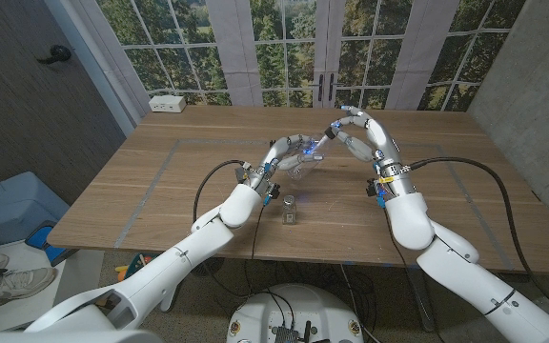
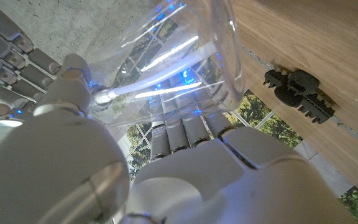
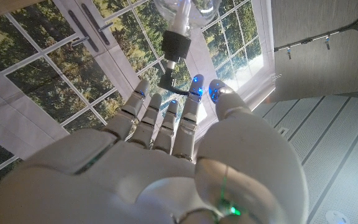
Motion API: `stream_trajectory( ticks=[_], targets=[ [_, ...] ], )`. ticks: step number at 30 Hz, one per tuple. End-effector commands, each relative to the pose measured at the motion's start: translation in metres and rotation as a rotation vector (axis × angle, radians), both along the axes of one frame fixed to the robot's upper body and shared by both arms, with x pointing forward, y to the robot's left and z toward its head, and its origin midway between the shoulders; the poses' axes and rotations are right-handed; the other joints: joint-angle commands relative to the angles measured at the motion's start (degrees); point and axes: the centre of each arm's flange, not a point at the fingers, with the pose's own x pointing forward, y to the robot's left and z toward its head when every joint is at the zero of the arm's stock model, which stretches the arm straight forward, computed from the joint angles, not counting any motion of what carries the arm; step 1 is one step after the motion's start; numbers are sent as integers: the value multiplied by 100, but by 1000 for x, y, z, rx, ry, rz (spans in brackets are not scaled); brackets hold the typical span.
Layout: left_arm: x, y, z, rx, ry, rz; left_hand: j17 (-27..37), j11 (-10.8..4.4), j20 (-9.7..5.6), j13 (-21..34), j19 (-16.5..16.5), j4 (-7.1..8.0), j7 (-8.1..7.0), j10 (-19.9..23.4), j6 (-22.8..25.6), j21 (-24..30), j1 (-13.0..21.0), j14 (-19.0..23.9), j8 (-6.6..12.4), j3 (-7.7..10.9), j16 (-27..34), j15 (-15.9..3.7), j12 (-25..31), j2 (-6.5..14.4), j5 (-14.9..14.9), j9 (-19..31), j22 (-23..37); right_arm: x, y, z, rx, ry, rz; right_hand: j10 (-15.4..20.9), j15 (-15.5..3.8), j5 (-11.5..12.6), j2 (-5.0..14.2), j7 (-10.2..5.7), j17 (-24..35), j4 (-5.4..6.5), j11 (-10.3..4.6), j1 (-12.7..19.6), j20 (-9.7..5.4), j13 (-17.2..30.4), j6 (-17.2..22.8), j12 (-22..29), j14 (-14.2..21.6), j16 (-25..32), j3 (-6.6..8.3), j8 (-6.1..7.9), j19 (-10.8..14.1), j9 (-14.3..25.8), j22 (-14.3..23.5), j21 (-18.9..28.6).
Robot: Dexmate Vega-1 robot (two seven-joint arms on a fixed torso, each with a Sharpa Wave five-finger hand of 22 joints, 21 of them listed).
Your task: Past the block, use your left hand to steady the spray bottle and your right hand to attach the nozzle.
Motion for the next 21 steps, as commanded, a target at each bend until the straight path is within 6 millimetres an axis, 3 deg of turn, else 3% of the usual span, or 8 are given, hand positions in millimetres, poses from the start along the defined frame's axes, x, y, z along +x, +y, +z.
stream_trajectory(
  ticks=[1, 11, 15, 16, 21],
  targets=[
    [-1, 0, 0, 7, 2, 0, 24, -1082, -16, 21, -16, 997, -723, 1083, 714, 64, 525, 3, 737, 1058, -21, -892, 37, 1562, 32, 17, 24, 7, 3, 9, -28, 18, 6, -63, -316, -20, -21, 8, 35, 33, 13, -104, 42, -8, -145, 10, -69, 11, -5, -68, 20, 3, 14, 31],
    [-3, 4, 1, 0, 0, 1, 29, -1076, -19, 38, -28, 998, -733, 1079, 711, 87, 523, -1, 746, 1060, -26, -897, 29, 1568, 32, 10, 22, 28, -2, 23, -2, 102, 7, -233, -239, -21, -5, 81, 75, 29, 77, -184, 78, -38, -427, -18, -201, -20, -23, -186, -51, 31, 15, 7],
    [-2, 6, 2, -3, 3, 1, 33, -1083, -20, 41, -34, 998, -746, 1083, 696, 97, 521, 2, 747, 1057, -25, -897, 25, 1567, 31, 12, 22, 34, -2, 27, 8, 118, 7, -263, -219, -31, 9, 82, 109, 17, 85, -211, 86, -54, -708, 1, -229, -3, -52, -308, -70, 44, 17, 2],
    [-1, 6, 2, -5, 5, -1, 33, -1084, -19, 41, -34, 996, -743, 1083, 701, 101, 523, 2, 750, 1059, -26, -901, 23, 1568, 31, 10, 22, 35, -2, 28, 5, 124, 4, -294, -213, -36, 16, 58, 132, 0, 96, -218, 94, -67, -942, 11, -238, 13, -71, -428, -70, 30, 18, 5],
    [-1, 6, 6, -10, -1, 1, 38, -1081, -23, 41, -35, 994, -738, 1079, 693, 112, 524, 9, 751, 1057, -22, -905, 15, 1569, 31, 5, 21, 41, -3, 30, 9, 133, 1, -351, -154, -34, 17, 175, 143, -1, 124, -242, 129, -79, -972, 11, -294, -1, -88, -461, -99, 24, 19, -5]
  ],
)
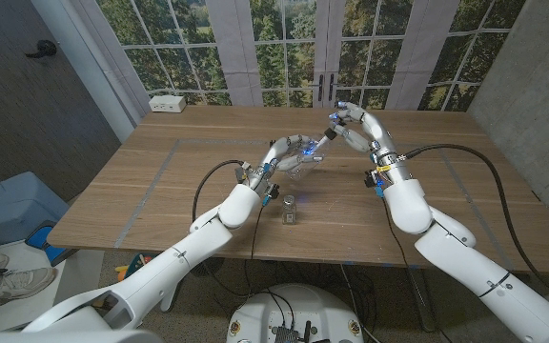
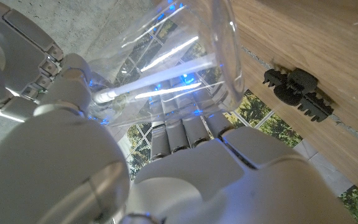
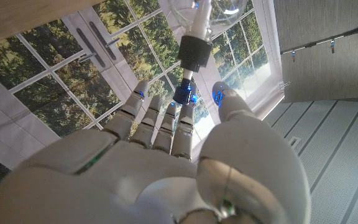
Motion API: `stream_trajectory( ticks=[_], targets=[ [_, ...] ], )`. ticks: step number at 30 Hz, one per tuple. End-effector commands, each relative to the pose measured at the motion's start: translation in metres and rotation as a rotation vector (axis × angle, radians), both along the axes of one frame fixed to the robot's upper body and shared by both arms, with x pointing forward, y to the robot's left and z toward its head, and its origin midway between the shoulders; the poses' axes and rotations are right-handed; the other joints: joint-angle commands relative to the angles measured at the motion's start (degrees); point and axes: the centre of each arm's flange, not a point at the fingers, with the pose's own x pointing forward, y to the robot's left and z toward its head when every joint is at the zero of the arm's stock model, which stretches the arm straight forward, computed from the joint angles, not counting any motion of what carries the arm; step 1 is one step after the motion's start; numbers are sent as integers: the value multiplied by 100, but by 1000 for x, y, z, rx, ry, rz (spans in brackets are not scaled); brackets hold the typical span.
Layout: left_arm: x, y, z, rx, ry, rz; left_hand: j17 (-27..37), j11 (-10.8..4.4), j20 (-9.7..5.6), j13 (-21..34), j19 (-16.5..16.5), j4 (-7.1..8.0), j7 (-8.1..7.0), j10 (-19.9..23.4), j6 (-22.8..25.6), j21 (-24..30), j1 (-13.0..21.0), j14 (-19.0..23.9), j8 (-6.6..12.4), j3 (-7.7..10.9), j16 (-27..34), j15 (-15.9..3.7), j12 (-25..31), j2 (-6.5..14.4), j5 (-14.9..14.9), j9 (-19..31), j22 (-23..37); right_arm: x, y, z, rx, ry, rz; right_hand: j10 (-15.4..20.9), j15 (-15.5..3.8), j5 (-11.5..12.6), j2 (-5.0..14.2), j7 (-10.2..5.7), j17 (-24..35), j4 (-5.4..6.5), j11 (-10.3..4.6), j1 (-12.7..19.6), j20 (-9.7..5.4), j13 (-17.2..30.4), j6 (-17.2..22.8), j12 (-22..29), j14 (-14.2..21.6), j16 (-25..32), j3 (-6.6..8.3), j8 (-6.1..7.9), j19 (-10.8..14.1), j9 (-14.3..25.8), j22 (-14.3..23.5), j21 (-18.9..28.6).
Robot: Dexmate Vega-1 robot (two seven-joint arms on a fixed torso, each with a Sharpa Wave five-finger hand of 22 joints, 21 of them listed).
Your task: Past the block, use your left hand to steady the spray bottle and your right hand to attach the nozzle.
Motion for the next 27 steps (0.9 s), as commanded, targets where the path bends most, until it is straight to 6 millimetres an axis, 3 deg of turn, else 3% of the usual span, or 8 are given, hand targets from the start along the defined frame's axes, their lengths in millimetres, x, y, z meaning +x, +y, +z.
stream_trajectory(
  ticks=[1, 14, 24, 27],
  targets=[
    [1, 1, 5, -12, -3, 0, 11, -1080, -25, 12, -35, 1004, -731, 1078, 703, 26, 524, 29, 751, 1046, -23, -886, 1, 1568, 39, 2, 21, 16, -2, 9, 12, 42, -7, -35, -169, -8, 30, 125, 37, 13, 11, -4, 41, -2, -11, 17, -27, 2, -42, -19, -19, 19, 19, -9],
    [9, -33, 8, -23, -3, -3, 13, -1072, -29, 19, -45, 1007, -735, 1086, 707, 54, 519, 28, 765, 1050, -29, -880, -10, 1569, 40, -5, 19, 15, -12, 3, 46, 5, 19, 69, -77, -23, 54, 478, 102, 91, 144, -248, 120, -25, 432, 97, 84, 91, -176, 194, 79, 133, 22, 36],
    [19, -66, 7, -21, 9, 0, 15, -1076, -36, 31, -55, 1007, -725, 1076, 694, 80, 518, 32, 786, 1056, -33, -887, -24, 1570, 42, 12, 17, 7, -18, -4, 42, -30, 31, 30, -45, -73, -53, 477, 122, 141, 159, -494, 219, -29, 443, 86, 60, 88, -315, 254, 3, 227, 24, 6],
    [21, -74, 7, -19, 11, -4, 16, -1080, -39, 27, -55, 1006, -727, 1088, 685, 89, 518, 31, 794, 1057, -35, -886, -27, 1569, 42, 24, 16, 5, -18, -5, 35, -30, 31, -2, -28, -191, -189, 454, 138, 222, 165, -786, 248, -37, 366, 77, 41, 85, -484, 272, -7, 304, 26, -3]
  ],
)
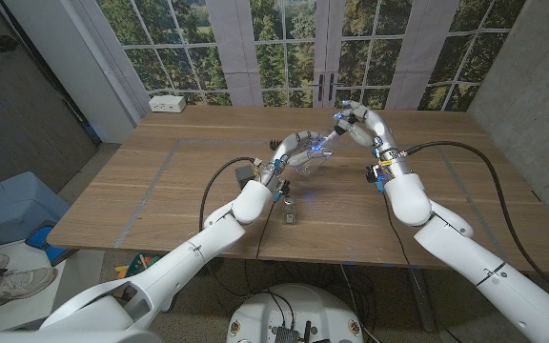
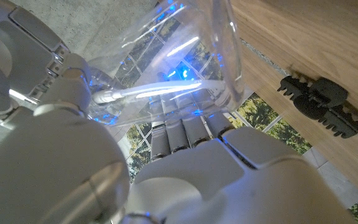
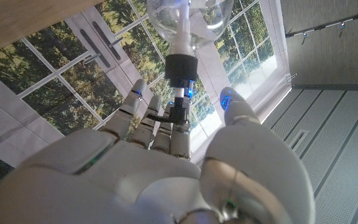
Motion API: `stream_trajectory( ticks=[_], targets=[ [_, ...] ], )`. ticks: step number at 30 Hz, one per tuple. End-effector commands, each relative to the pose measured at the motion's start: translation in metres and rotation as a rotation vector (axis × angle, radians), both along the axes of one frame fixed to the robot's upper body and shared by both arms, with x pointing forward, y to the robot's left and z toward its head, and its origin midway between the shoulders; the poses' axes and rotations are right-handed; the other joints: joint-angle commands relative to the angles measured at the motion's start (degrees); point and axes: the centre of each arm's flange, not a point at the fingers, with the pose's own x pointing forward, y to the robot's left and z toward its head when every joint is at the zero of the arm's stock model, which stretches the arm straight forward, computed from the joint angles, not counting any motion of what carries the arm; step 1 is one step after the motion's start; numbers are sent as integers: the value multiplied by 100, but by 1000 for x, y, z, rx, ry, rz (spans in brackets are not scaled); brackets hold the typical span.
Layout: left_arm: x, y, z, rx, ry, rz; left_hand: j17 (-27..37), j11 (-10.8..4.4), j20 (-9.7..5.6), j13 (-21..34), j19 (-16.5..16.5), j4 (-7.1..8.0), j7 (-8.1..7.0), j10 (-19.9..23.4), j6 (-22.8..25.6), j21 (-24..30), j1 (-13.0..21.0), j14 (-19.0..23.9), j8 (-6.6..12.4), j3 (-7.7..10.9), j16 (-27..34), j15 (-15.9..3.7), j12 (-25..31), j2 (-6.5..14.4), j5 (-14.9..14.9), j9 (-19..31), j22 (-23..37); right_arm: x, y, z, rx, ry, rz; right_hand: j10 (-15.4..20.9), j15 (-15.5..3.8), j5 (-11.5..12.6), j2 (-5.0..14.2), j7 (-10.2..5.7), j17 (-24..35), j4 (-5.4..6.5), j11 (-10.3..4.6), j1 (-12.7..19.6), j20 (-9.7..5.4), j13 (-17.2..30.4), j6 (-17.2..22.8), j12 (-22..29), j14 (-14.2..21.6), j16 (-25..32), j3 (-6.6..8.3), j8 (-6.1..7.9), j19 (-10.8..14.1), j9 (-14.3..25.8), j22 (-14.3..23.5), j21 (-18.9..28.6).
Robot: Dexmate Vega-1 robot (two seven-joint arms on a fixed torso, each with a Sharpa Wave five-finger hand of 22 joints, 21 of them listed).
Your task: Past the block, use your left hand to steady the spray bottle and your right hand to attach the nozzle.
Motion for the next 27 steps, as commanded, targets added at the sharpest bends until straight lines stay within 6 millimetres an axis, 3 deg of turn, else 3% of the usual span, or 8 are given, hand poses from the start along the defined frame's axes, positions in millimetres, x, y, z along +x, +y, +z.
stream_trajectory(
  ticks=[1, 5, 10, 11, 13, 17, 23, 27],
  targets=[
    [10, -37, 0, 4, 9, -6, 17, -1080, -50, 23, -26, 1004, -721, 1089, 690, 45, 518, 44, 776, 1060, -36, -904, -14, 1569, 34, 46, 16, -7, -6, -5, -1, -31, 3, -69, -15, -158, -145, -40, 49, 94, -8, -347, 62, -13, -153, 6, -6, 12, -209, 22, -21, 114, 13, -14],
    [12, -45, 1, 2, 10, -12, 18, -1070, -53, 26, -30, 1011, -726, 1092, 679, 55, 513, 45, 785, 1062, -38, -896, -17, 1571, 34, 58, 15, -8, -7, -5, 5, -34, -9, -163, 28, -402, -255, -105, 70, 157, -1, -660, 86, -28, -586, -15, -42, 3, -382, -108, -43, 191, 16, -34],
    [10, -45, 2, 1, 5, -10, 14, -1068, -81, 40, -26, 1027, -718, 1241, 727, 80, 504, 62, 833, 1074, -41, -899, 38, 1574, 42, 84, 12, -7, -10, -5, 34, -38, -23, -208, 46, -536, -266, -109, 80, 167, 0, -775, 99, -40, -884, -14, -46, 4, -436, -240, -46, 194, 18, -42],
    [10, -44, 2, 3, 6, -10, 5, -1087, -91, 36, -26, 1037, -712, 1372, 733, 96, 498, 66, 850, 1086, -50, -900, 78, 1572, 50, 93, 10, -7, -11, -5, 39, -34, -23, -234, 60, -636, -255, -153, 90, 149, 6, -828, 107, -52, -1249, -6, -49, 6, -458, -430, -40, 151, 20, -46],
    [10, -43, 2, 7, 9, -8, 4, -1098, -100, 31, -26, 1025, -708, 1474, 741, 109, 503, 88, 857, 1085, -44, -904, 107, 1558, 52, 86, 8, -6, -13, -5, 52, -31, -15, -289, 67, -738, -237, -198, 100, 101, 7, -845, 110, -69, -1708, -13, -40, 14, -464, -663, -21, 76, 22, -46],
    [8, -39, 1, 9, 9, -9, 2, -1094, -123, 4, -16, 988, -701, 1586, 788, 133, 530, 128, 879, 1091, -34, -920, 122, 1551, 58, 74, 5, -6, -15, -4, 74, -43, -26, -477, 76, -873, -211, -275, 116, 25, -2, -862, 119, -99, -2461, -62, -27, 25, -467, -930, 22, -84, 23, -43],
    [5, -34, 2, 3, 5, -22, -5, -1102, -130, -12, -17, 980, -695, 1585, 808, 149, 539, 152, 896, 1100, -34, -920, 102, 1553, 67, 73, 2, -6, -24, -2, 127, -36, -72, -657, 127, -922, -201, -278, 121, -6, -5, -865, 145, -113, -2653, -102, -79, 5, -465, -922, 35, -161, 23, -44],
    [3, -30, 2, -11, 3, -24, -9, -1117, -129, -15, -19, 975, -705, 1577, 796, 157, 542, 163, 903, 1102, -36, -914, 91, 1549, 71, 84, 1, -6, -29, -3, 162, -50, -93, -710, 159, -967, -176, -205, 128, 1, 61, -918, 186, -126, -2348, -84, -122, -12, -475, -774, -16, -223, 22, -72]
  ],
)
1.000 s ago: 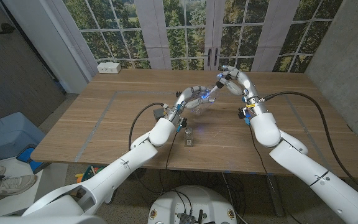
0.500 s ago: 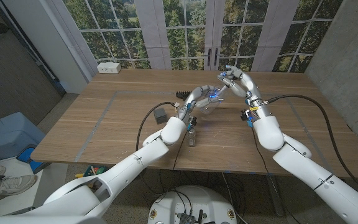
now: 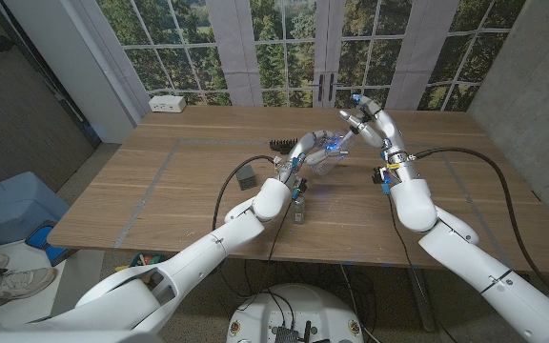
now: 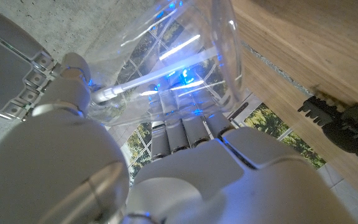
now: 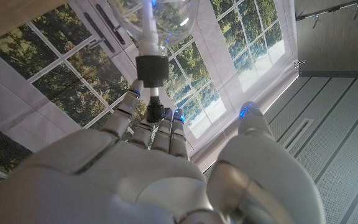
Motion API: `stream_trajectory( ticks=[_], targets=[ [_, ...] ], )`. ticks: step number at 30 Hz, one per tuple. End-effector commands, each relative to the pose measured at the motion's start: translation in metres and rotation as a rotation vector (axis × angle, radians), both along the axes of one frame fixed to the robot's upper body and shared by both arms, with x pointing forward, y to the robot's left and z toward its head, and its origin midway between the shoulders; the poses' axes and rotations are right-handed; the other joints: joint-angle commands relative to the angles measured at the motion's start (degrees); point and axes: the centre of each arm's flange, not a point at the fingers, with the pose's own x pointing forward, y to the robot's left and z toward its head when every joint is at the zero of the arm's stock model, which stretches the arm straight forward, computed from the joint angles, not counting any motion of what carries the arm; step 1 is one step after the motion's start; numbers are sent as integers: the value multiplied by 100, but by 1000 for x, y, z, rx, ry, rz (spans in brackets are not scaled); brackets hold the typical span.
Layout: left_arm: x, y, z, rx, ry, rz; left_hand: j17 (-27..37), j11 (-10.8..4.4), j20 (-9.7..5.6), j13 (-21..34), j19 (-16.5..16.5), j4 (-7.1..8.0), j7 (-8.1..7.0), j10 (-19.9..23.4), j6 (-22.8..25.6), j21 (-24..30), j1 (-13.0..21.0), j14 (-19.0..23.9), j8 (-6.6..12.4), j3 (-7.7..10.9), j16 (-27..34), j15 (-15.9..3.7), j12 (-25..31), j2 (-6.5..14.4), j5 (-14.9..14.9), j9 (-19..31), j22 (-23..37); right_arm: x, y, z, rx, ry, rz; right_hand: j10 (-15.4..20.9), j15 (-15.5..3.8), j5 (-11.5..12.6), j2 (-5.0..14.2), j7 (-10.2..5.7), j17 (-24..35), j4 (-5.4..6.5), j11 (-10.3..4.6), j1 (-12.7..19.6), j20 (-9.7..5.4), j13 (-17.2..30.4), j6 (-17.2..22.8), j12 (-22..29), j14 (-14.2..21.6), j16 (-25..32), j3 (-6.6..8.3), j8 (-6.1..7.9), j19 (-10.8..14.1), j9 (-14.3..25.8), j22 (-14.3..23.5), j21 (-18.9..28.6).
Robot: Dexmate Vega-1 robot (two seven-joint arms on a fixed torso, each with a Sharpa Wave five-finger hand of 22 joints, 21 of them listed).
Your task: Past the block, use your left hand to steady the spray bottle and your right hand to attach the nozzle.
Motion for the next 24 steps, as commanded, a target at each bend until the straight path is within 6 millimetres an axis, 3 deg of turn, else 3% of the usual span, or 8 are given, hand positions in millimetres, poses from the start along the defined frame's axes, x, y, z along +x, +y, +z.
stream_trajectory(
  ticks=[1, 10, 13, 15, 16, 18, 20, 24],
  targets=[
    [-6, 7, 1, -21, -3, -13, 6, -1192, -129, 5, -15, 1007, -727, 1461, 779, 42, 544, 91, 759, 1069, 8, -886, -23, 1549, 48, 35, 13, 0, -14, 0, 98, -17, -64, -39, 56, -45, 36, 82, 24, -30, 57, -100, 36, 6, 390, 16, -22, -14, 2, 170, -30, -45, 22, -25],
    [-6, 15, 4, -57, 33, -32, -5, -1214, -128, 21, -22, 1006, -725, 1474, 770, 65, 546, 117, 782, 1074, 1, -882, -26, 1545, 61, 55, 10, 0, -26, -3, 85, -31, -29, 58, 28, -123, 124, 100, 20, -59, 63, -206, 29, -45, 1604, 113, 11, -13, 2, 635, -13, -32, 18, -49],
    [-5, 16, 5, -59, 46, -32, -8, -1208, -125, 29, -23, 1007, -721, 1473, 769, 74, 547, 126, 793, 1076, -2, -885, -28, 1547, 65, 65, 9, -3, -25, -5, 95, -47, -18, 55, -12, -118, 141, 87, 15, -111, 44, -132, 26, -52, 1654, 111, -9, -25, 37, 677, -12, 0, 17, -54],
    [-5, 16, 5, -55, 48, -30, -10, -1201, -127, 35, -23, 1007, -726, 1478, 773, 80, 548, 130, 801, 1077, -4, -886, -26, 1546, 68, 70, 8, -4, -25, -4, 86, -30, 3, -113, -24, -23, 235, 15, -27, -329, 32, 416, -9, -82, 1328, 47, -84, -81, 292, 629, -22, 93, 11, -75],
    [-5, 16, 5, -53, 49, -31, -11, -1204, -124, 38, -27, 1011, -723, 1479, 770, 81, 544, 131, 802, 1076, -5, -879, -26, 1544, 68, 72, 8, -4, -25, -4, 84, -27, 14, -231, -15, 5, 231, 63, -40, -334, 43, 571, -25, -93, 1101, 17, -132, -108, 354, 566, -62, 128, 10, -97],
    [-5, 16, 5, -49, 52, -32, -13, -1205, -124, 43, -28, 1010, -729, 1481, 771, 86, 544, 133, 805, 1076, -8, -880, -25, 1543, 69, 73, 7, -5, -24, -3, 73, -17, 21, -407, 1, 46, 194, -37, -61, -307, 54, 748, -25, -110, 708, -7, -241, -163, 414, 433, -99, 163, 9, -123],
    [-5, 15, 5, -51, 54, -34, -16, -1209, -122, 35, -28, 1012, -722, 1475, 782, 93, 543, 133, 814, 1078, -13, -880, -37, 1542, 72, 74, 7, -6, -23, -4, 77, -33, 33, -528, 47, 60, 189, 7, -67, -297, 74, 808, -32, -116, 575, -25, -318, -197, 435, 388, -158, 177, 9, -150],
    [-5, 15, 5, -50, 55, -32, -21, -1215, -126, 39, -35, 1017, -727, 1468, 768, 101, 537, 131, 818, 1078, -21, -872, -45, 1539, 74, 80, 5, -9, -20, -4, 69, -49, 20, -502, -52, 111, 243, -13, -89, -351, 3, 1221, -109, -112, 956, 41, -320, -203, 599, 627, -156, 266, 8, -163]
  ],
)
